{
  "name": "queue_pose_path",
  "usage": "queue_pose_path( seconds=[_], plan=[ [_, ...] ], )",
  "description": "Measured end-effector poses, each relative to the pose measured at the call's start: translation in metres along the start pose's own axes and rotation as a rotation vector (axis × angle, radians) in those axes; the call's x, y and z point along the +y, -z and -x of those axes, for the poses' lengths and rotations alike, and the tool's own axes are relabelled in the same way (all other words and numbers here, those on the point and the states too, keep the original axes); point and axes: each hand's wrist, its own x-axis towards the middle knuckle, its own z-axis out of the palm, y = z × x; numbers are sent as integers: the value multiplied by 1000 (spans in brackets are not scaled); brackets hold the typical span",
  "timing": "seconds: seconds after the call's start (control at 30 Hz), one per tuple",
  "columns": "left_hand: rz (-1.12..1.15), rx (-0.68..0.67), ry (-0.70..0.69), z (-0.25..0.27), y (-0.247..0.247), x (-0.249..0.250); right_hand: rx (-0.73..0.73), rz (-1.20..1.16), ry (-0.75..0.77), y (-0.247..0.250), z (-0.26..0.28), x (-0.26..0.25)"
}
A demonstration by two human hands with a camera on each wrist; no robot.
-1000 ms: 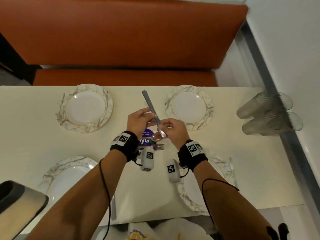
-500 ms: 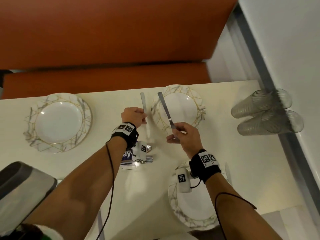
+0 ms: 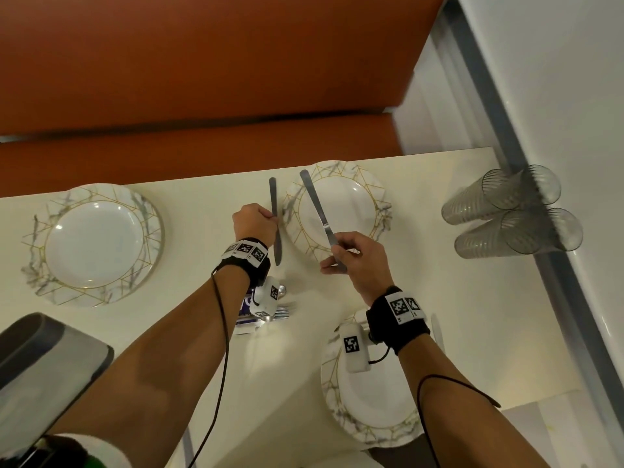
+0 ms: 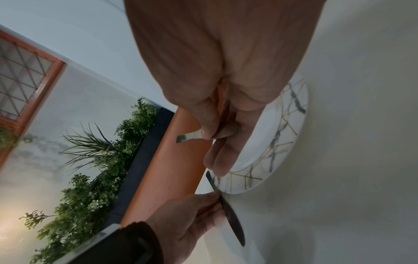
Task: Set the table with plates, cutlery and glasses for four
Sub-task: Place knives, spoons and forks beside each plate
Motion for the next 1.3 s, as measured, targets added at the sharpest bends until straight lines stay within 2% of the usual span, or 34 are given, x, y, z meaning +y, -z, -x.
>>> queue_pose_path(
  seconds=[0.5,0.57,0.67,0.83,0.93,1.3],
  plan=[
    [72,-21,15,9,10,-3,-26,41,24,-2,-1,4],
    [79,17,-19,15,17,-6,-39,61,26,-5,-1,5],
    [79,24,-149,31,32,-4,-56,135,53,-17,-2,5],
    [294,-106,-237,66,61,-3,-93,213,108,-56,0,9],
    [381,-99,-237,85,84,-18,-125,263,149,-88,13,6],
    [584,-24,-146,91,197,-143,-310,270,204,-230,80,13]
  ],
)
